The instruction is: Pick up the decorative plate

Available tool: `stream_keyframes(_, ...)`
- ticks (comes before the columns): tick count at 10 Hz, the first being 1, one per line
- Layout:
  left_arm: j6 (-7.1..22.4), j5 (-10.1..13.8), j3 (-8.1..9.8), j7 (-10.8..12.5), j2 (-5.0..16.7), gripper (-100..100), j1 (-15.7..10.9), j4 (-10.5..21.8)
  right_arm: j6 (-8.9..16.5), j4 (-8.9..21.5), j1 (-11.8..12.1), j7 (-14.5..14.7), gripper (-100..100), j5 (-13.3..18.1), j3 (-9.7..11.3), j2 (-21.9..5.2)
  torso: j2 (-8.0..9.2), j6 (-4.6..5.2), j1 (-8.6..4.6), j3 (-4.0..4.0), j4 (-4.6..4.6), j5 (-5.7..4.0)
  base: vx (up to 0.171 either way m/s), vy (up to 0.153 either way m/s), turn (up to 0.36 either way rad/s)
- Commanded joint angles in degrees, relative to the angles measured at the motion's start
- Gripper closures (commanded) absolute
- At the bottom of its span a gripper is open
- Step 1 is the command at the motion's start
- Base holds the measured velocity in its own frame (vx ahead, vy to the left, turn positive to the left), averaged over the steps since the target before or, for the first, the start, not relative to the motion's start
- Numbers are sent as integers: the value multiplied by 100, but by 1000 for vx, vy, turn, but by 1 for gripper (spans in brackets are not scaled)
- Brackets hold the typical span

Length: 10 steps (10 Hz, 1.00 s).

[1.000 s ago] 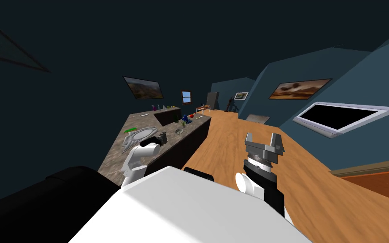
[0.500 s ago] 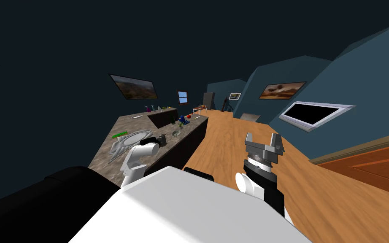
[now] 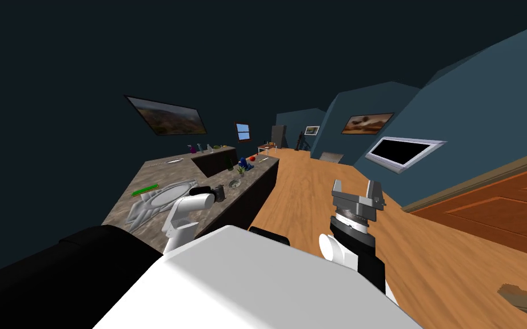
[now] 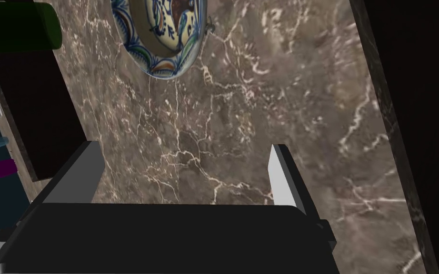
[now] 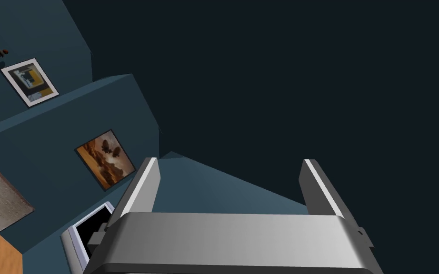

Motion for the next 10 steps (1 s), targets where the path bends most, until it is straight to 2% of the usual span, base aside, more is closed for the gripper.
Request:
stream_keyframes(1, 286, 46, 57, 69, -31, -100, -46, 25, 0, 0, 0, 0, 0, 0, 0, 0, 0, 0, 0, 0, 0, 0, 60, 34, -101)
stream_keyframes(2, 344, 46, 57, 69, -31, -100, -46, 25, 0, 0, 0, 0, 0, 0, 0, 0, -2, 2, 0, -1, 0, 0, 51, 35, -91)
stream_keyframes(7, 1227, 255, 274, 268, -137, -100, -160, 80, 0, 0, 0, 0, 0, 0, 0, 0, -6, 1, 4, -3, -1, 1, 76, 52, -146)
stream_keyframes(8, 1246, 255, 274, 268, -137, -100, -160, 80, 0, 0, 0, 0, 0, 0, 0, 0, -6, 2, 8, -3, -1, 2, 48, 52, -74)
stream_keyframes(10, 1588, 333, 359, 344, -217, -100, -201, 89, 0, 0, 0, 0, 0, 0, 0, 0, -1, 1, 1, 0, 0, 0, 61, 44, -108)
